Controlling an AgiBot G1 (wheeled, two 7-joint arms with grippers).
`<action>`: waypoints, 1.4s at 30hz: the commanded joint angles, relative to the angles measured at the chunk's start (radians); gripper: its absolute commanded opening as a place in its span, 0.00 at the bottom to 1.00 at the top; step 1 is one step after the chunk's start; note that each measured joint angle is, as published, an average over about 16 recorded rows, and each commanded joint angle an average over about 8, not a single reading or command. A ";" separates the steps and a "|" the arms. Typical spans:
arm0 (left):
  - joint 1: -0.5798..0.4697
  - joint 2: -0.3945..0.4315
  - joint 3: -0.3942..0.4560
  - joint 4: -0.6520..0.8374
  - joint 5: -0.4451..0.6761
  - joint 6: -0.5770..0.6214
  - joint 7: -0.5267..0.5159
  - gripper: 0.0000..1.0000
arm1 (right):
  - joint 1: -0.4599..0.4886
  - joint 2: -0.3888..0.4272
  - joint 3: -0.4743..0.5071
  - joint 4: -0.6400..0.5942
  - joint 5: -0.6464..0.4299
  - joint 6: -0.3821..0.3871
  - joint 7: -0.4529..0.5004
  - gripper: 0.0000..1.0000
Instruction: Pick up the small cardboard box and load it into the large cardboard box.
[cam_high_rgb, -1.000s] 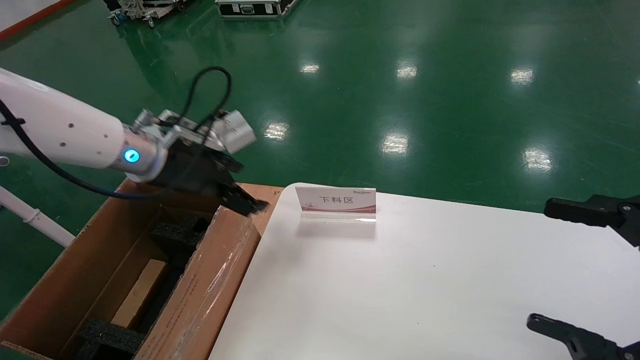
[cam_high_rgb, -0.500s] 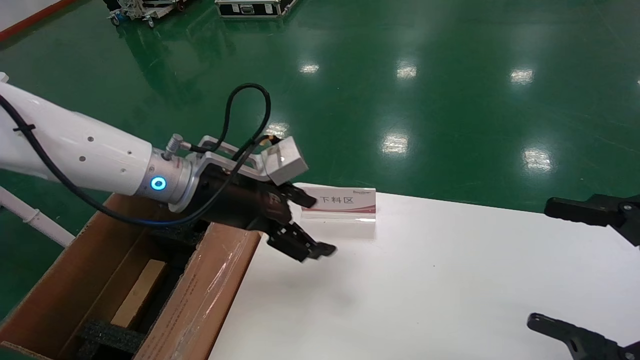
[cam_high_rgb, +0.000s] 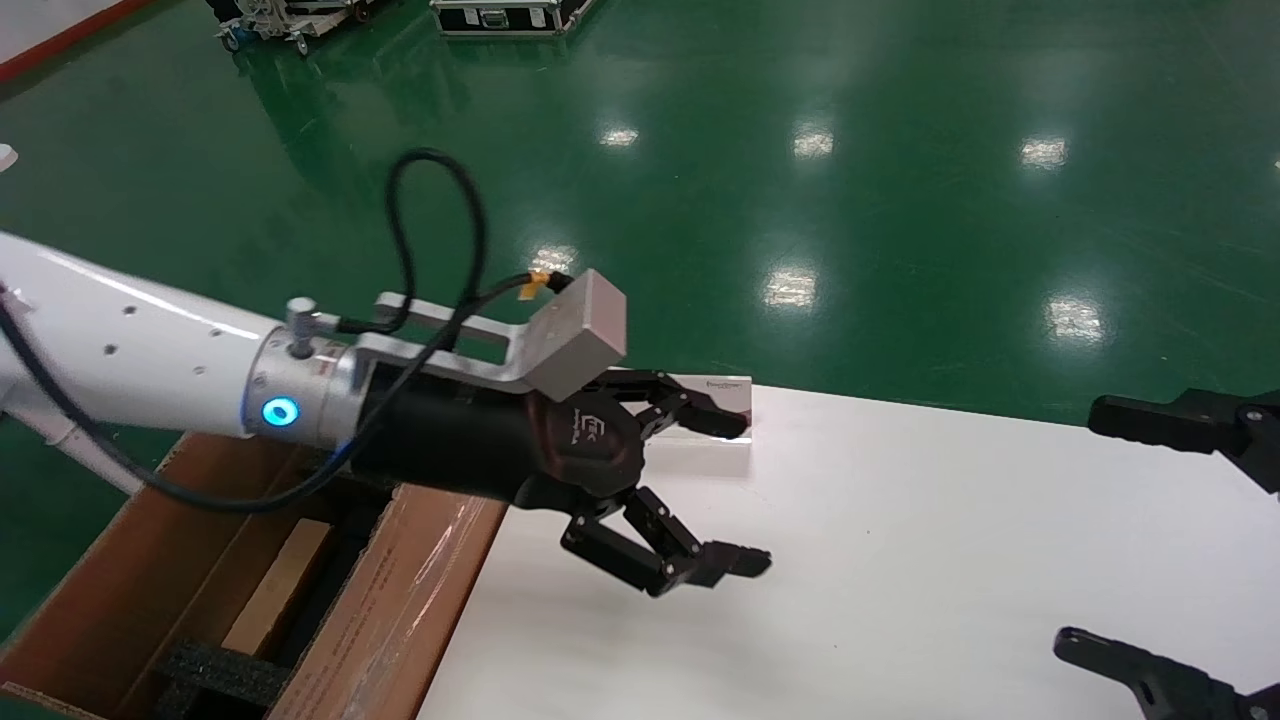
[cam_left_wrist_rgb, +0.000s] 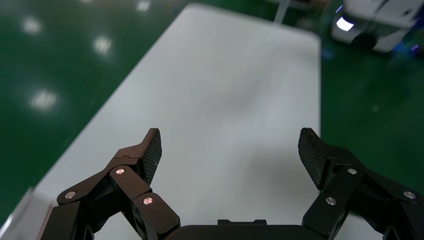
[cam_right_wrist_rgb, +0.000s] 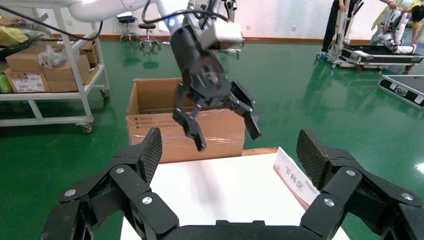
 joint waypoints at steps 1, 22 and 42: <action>0.047 0.003 -0.066 0.003 -0.032 0.025 0.041 1.00 | 0.000 0.000 0.001 0.000 0.000 0.000 0.000 1.00; 0.343 0.022 -0.485 0.021 -0.231 0.179 0.286 1.00 | -0.002 -0.002 0.006 0.002 -0.004 -0.003 0.004 1.00; 0.340 0.022 -0.482 0.021 -0.230 0.178 0.286 1.00 | -0.002 -0.003 0.008 0.002 -0.005 -0.003 0.005 1.00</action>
